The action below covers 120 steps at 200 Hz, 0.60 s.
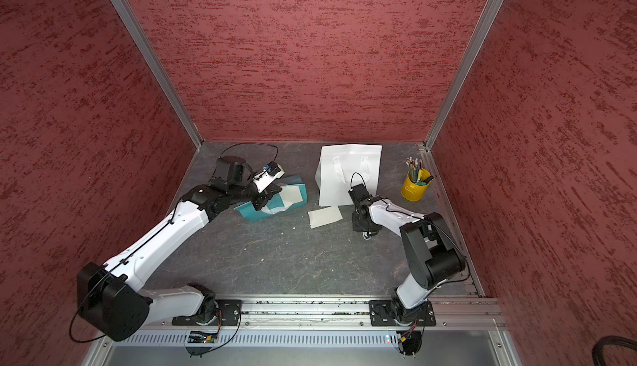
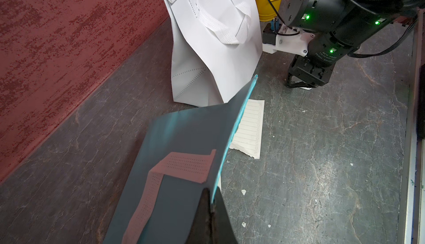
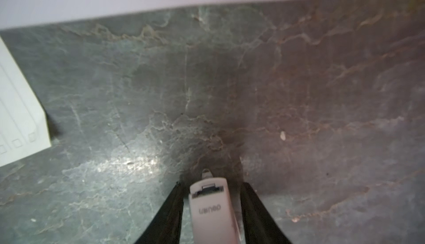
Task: Staple the receipts to the bags
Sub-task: Pick up the stapler from the center of the board.
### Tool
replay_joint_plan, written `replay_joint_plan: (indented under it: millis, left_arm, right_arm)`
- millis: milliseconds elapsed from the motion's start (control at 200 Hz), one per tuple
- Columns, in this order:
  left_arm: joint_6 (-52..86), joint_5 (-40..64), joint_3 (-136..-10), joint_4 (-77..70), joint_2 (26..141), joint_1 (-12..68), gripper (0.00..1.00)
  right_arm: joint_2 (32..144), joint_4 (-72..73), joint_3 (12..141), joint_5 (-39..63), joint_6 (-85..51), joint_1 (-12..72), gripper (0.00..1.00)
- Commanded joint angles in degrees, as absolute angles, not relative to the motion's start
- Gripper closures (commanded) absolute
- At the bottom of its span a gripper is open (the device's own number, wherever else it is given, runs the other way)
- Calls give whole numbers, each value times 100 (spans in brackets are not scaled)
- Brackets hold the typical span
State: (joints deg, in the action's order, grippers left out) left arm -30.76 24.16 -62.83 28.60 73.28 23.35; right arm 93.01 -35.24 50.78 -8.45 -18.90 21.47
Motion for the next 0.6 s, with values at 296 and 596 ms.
replay_joint_plan:
  millis: [296,596]
  left_arm:
    - [-3138,2469,-6207,2733,7286,2294,100]
    - [-3048,2618,-6241,2695,7356,2342,100]
  right_arm:
    - [9238,-3469,5139,-857,-1844,2134,86]
    - [7647,-2060,5077,-508,-1699,2611,100]
